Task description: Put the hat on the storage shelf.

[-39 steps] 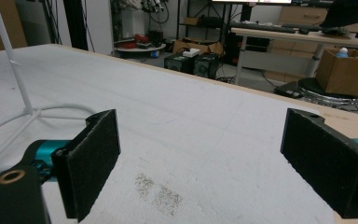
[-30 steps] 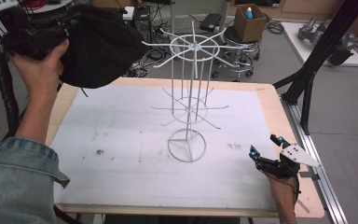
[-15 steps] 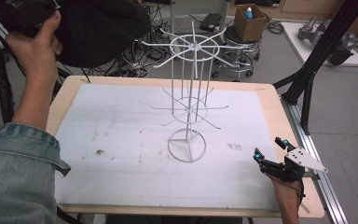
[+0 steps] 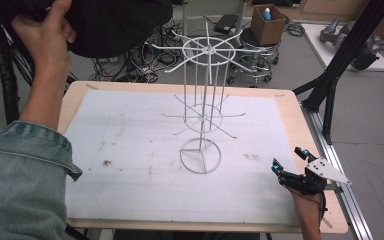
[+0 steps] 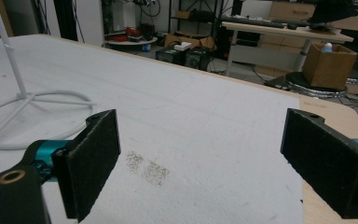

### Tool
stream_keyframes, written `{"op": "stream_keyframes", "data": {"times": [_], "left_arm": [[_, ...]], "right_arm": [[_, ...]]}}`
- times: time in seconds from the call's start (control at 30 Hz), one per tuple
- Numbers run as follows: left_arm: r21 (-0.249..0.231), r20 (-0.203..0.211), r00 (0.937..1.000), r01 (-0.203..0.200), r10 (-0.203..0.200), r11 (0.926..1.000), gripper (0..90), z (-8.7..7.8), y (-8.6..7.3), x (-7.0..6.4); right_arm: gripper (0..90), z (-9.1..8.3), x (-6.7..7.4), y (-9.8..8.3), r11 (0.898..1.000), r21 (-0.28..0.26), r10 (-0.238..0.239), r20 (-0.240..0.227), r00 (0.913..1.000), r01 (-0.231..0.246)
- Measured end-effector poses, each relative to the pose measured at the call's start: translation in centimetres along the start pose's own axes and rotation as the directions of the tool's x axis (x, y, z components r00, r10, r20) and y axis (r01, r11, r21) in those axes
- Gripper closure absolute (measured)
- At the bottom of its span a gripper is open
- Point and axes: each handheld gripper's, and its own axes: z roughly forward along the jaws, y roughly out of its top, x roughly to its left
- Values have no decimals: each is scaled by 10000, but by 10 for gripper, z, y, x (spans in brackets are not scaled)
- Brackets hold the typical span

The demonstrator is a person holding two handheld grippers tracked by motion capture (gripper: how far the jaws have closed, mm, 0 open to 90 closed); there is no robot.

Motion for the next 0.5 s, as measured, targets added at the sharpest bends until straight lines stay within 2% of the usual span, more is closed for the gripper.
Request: {"op": "stream_keyframes", "data": {"times": [0.1,0.23,0.3,0.5], "left_arm": [[-64,60,10000,-31,32,10000,700,3,1,-4],[-179,267,9996,139,-135,9997,700,7,3,-8],[-277,432,9984,376,-364,9989,700,10,5,-10],[-251,548,9975,459,-445,9986,700,16,4,-15]], "right_arm": [[110,0,0,0,10000,-21,-55,-4,10000,55],[110,1,0,0,10000,-25,-57,-29,10000,57],[110,1,0,0,10000,-14,-51,-19,10000,50],[110,1,0,0,10000,-8,-70,-24,10000,70]]}}
